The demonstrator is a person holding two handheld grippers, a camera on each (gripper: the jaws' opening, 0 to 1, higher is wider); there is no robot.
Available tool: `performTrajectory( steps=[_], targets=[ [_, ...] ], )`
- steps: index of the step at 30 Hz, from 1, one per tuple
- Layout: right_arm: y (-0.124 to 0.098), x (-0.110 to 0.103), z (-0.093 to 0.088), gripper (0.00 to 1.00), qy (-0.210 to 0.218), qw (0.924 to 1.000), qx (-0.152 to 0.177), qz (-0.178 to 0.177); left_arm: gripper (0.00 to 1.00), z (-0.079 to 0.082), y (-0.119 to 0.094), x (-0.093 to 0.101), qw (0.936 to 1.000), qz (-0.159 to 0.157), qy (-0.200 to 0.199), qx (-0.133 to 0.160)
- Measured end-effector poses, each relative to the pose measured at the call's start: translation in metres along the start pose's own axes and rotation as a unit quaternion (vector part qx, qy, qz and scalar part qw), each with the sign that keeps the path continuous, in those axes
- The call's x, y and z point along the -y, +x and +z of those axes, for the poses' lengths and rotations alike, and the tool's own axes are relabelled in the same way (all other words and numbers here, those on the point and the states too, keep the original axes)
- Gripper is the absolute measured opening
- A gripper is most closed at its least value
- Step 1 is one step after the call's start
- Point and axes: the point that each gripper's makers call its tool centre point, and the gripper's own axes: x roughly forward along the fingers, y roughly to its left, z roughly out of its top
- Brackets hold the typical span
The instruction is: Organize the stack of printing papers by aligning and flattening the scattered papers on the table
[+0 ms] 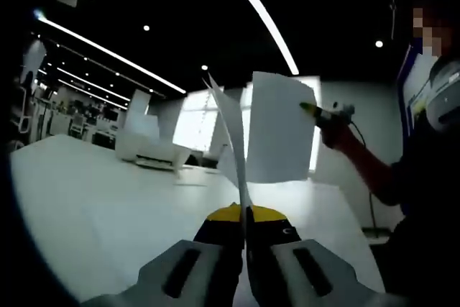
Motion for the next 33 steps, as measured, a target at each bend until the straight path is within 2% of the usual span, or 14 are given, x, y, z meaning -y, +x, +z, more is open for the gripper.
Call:
performTrajectory(
  steps=[7,17,32,33],
  targets=[
    [-0.001,-0.012,0.008,0.00,0.002,0.9998,0.010,0.017,0.06,0.000,0.000,-0.001,1.0000,0.001,0.001,0.000],
    [-0.001,-0.043,0.017,0.00,0.006,0.9981,0.018,0.058,0.06,0.001,0.000,-0.003,1.0000,0.002,0.001,0.000],
    [-0.002,-0.061,0.022,0.00,0.020,0.9959,0.028,0.083,0.06,0.001,-0.001,-0.006,1.0000,0.004,0.001,0.001],
    [-0.004,-0.066,0.024,0.00,0.030,0.9948,0.033,0.092,0.06,0.001,-0.001,-0.006,1.0000,0.004,0.001,0.001]
  ],
)
